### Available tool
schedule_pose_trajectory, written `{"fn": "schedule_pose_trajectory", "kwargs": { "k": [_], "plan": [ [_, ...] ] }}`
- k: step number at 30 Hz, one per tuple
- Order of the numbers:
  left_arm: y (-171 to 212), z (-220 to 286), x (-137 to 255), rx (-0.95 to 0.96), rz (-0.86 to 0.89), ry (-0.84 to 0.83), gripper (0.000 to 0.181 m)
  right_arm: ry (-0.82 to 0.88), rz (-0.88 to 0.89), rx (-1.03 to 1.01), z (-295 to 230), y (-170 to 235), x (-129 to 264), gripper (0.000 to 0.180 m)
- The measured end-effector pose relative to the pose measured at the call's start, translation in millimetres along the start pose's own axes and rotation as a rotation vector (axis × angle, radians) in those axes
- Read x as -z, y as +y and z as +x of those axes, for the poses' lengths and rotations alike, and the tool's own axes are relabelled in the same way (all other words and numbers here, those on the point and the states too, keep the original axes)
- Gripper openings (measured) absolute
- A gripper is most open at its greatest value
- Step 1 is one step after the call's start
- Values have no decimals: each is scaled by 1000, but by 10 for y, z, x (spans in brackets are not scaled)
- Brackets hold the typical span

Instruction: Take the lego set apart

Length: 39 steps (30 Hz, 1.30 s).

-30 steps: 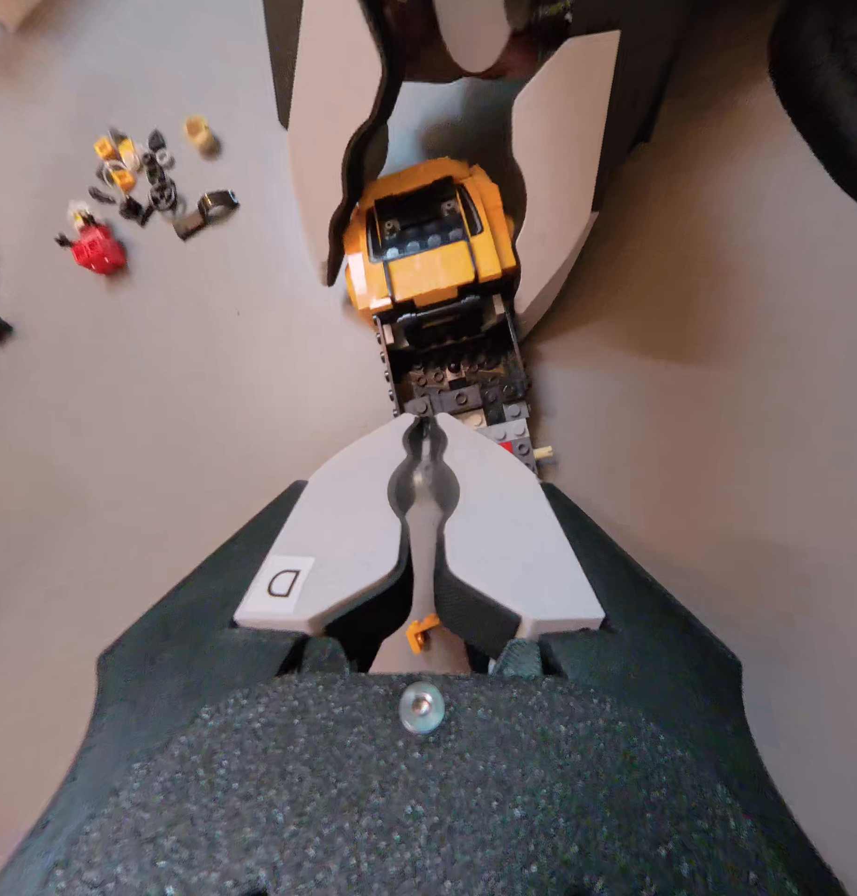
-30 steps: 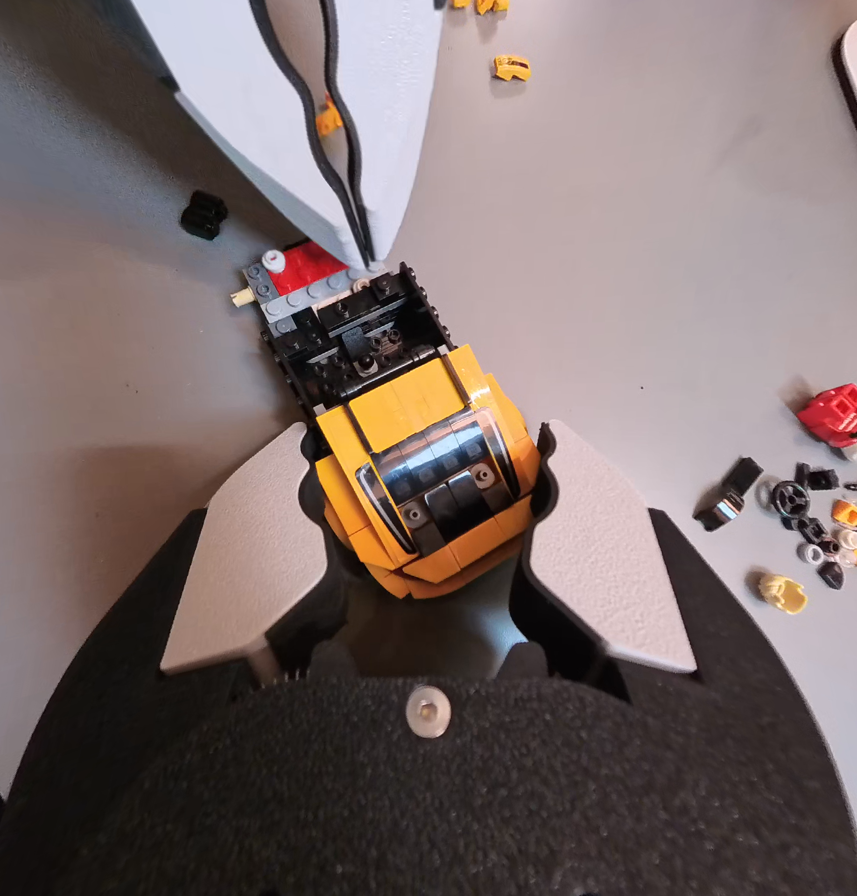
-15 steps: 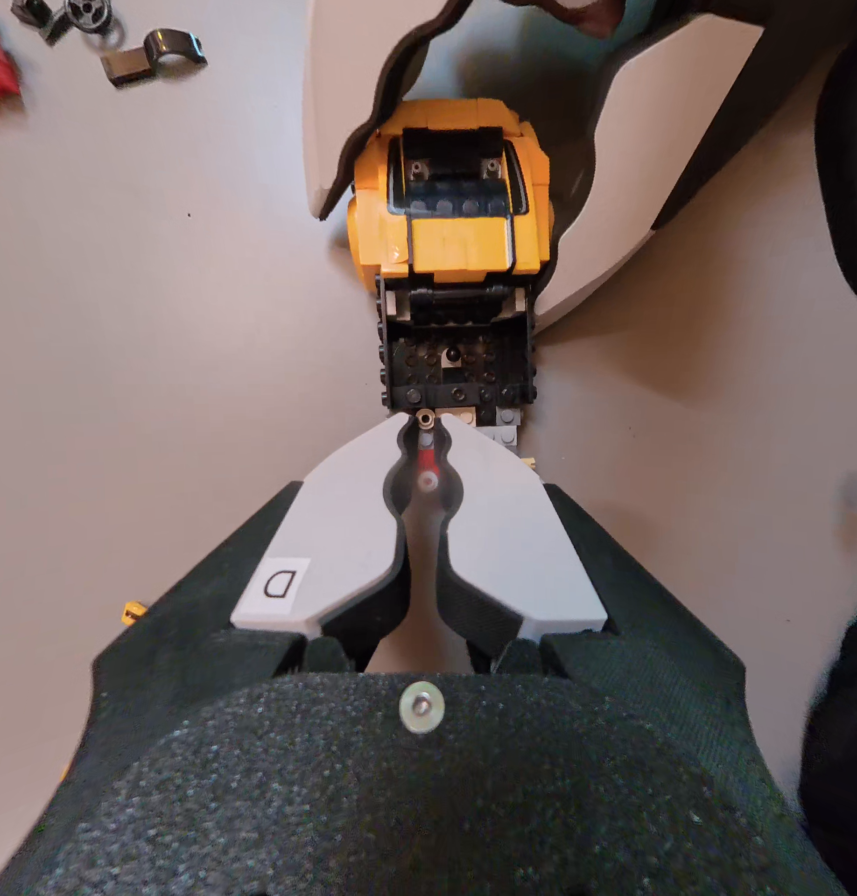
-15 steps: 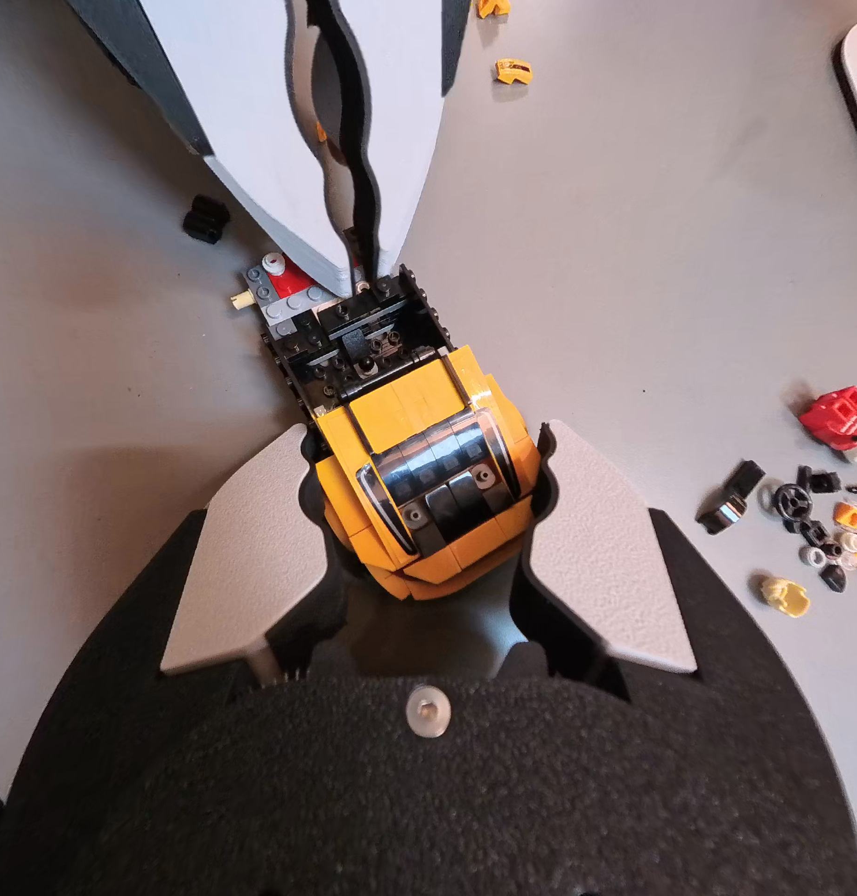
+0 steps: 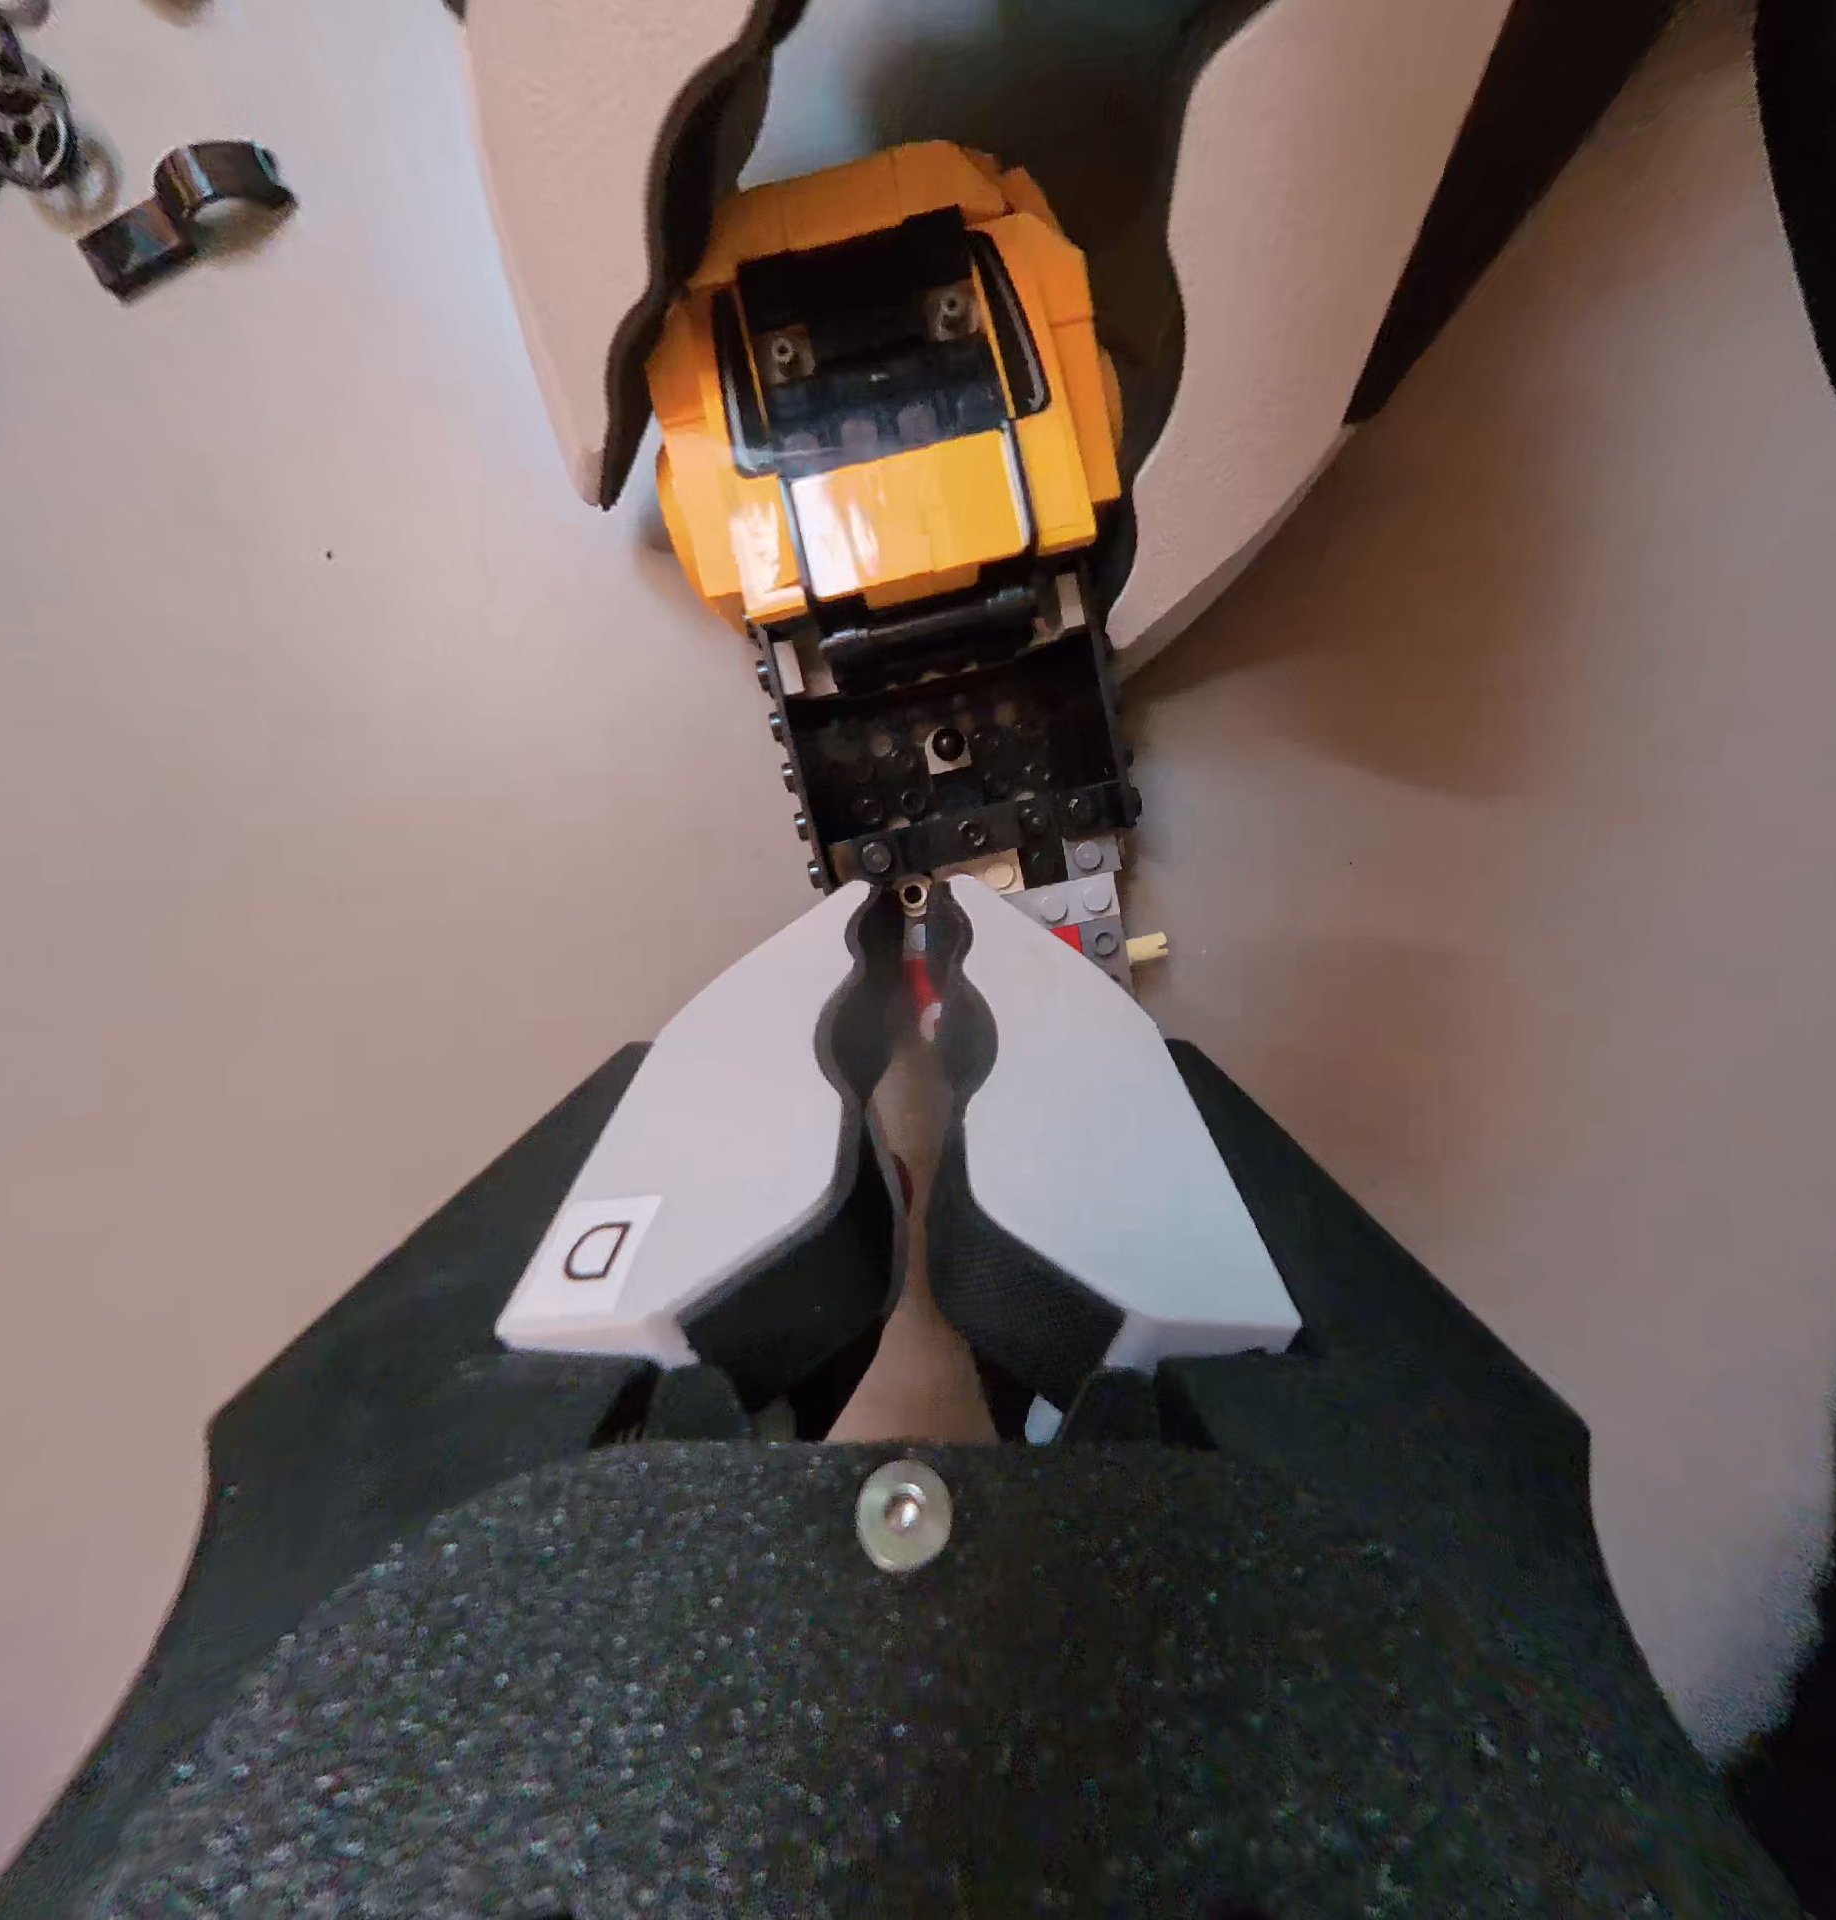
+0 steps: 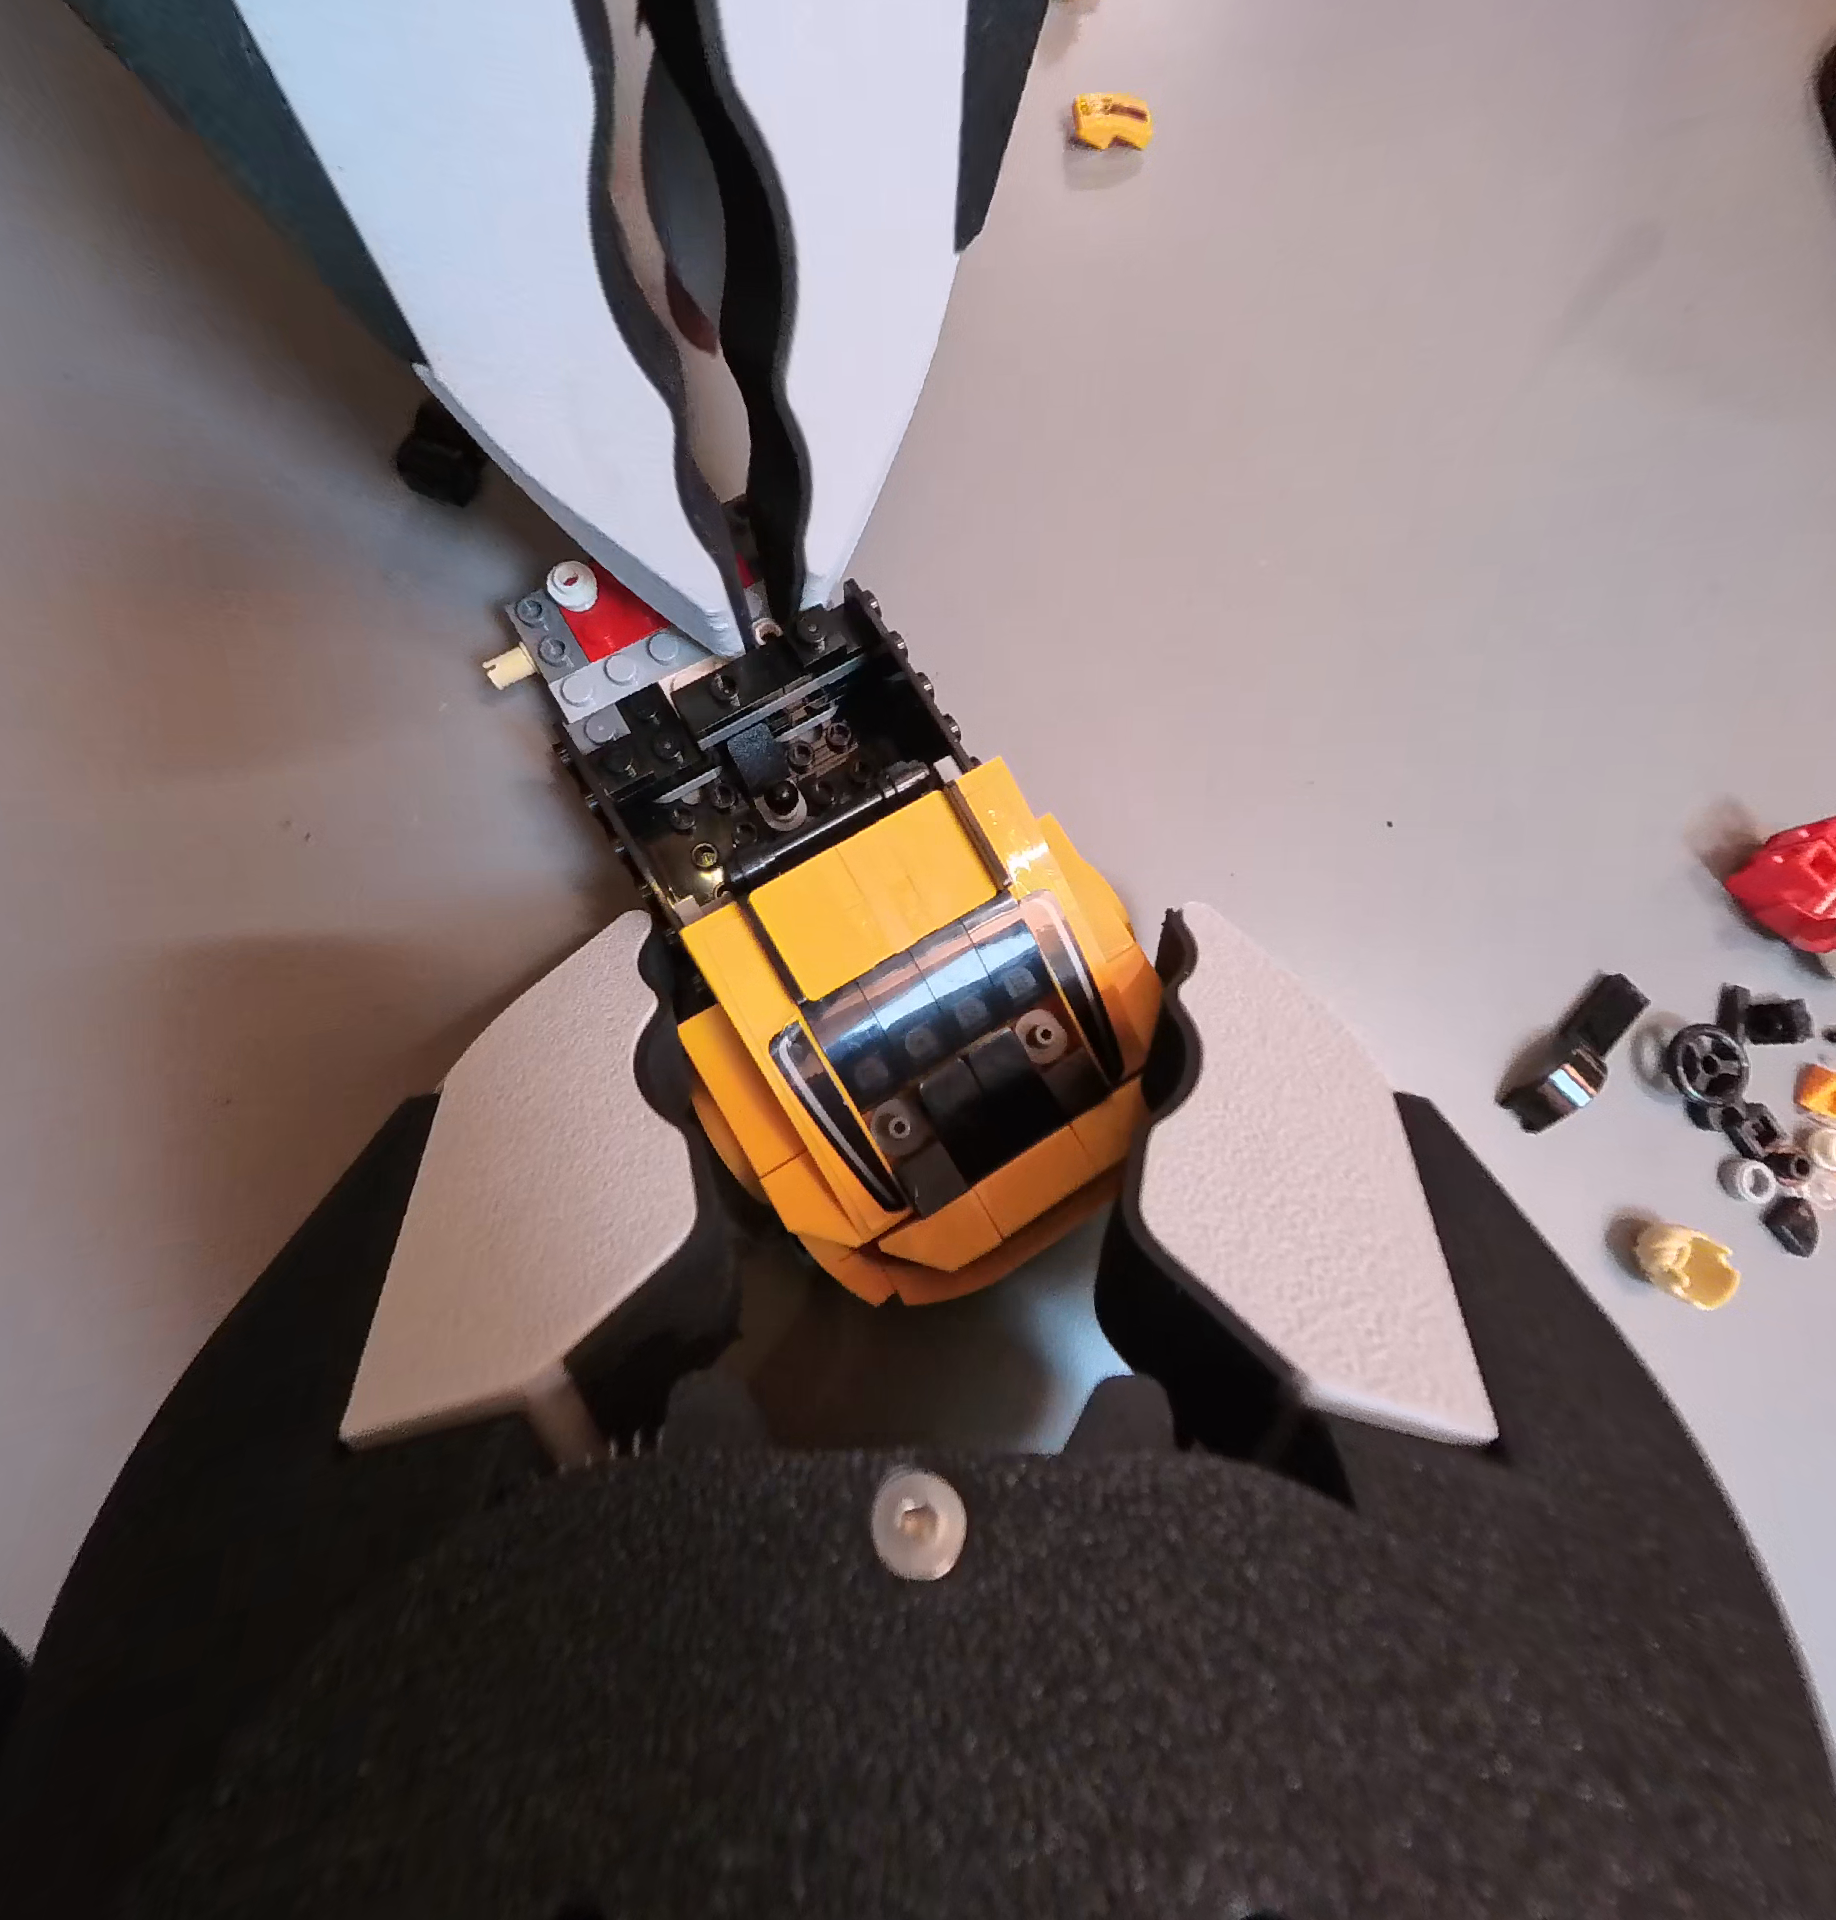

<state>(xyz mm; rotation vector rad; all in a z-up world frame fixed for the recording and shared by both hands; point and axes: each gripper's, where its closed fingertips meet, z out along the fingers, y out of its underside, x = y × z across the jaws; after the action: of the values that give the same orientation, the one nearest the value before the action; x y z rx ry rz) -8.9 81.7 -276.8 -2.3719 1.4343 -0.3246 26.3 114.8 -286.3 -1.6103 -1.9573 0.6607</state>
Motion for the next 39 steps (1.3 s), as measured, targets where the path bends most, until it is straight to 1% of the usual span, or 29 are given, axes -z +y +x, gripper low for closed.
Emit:
{"fn": "schedule_pose_trajectory", "kwargs": {
  "k": [3,5,6,7,8,9,11,12,13,15,18,20,21,22,26,30,33,35,37,39],
  "plan": [
    [5,32,2,-83,-21,-10,5,-9,-11,0,-24,12,6,86],
    [22,52,12,-94,-11,0,5,-10,-8,2,-47,11,5,86],
    [10,98,38,-91,6,25,2,-9,-7,-2,-57,9,2,87],
    [-228,438,109,-47,157,217,0,31,9,-33,-8,-13,-19,86],
    [-204,674,5,-133,101,262,2,48,25,-36,10,-46,-47,85],
    [-144,650,-105,-205,61,187,2,21,9,-10,-44,-45,-45,86],
    [-209,425,99,-47,155,201,1,11,16,0,-94,-32,-19,85],
    [-225,325,205,-38,191,161,1,6,18,-1,-91,-28,-13,85],
    [-249,332,274,-33,227,161,1,6,15,-8,-82,-30,-16,85],
    [-131,267,285,-23,196,123,1,5,12,-4,-81,-32,-14,86],
    [-25,93,342,60,223,86,1,2,12,-1,-85,-26,-6,86],
    [19,6,365,81,240,42,1,1,11,-1,-85,-26,-4,86],
    [34,-14,370,102,249,36,6,-1,13,2,-85,-26,-2,86],
    [55,-42,370,127,255,26,17,-1,17,6,-84,-26,-1,86],
    [138,-64,346,201,303,21,43,-8,37,20,-84,-29,1,86],
    [163,10,366,260,440,74,58,-55,108,5,-86,-58,24,85],
    [110,43,463,309,612,125,62,-107,167,-56,-70,-98,77,85],
    [64,46,578,342,724,163,61,-131,212,-79,-65,-152,122,85],
    [58,24,669,369,794,186,59,-162,278,-120,-56,-230,192,85],
    [64,-1,726,377,827,193,58,-177,318,-146,-34,-271,259,86]
  ]
}}
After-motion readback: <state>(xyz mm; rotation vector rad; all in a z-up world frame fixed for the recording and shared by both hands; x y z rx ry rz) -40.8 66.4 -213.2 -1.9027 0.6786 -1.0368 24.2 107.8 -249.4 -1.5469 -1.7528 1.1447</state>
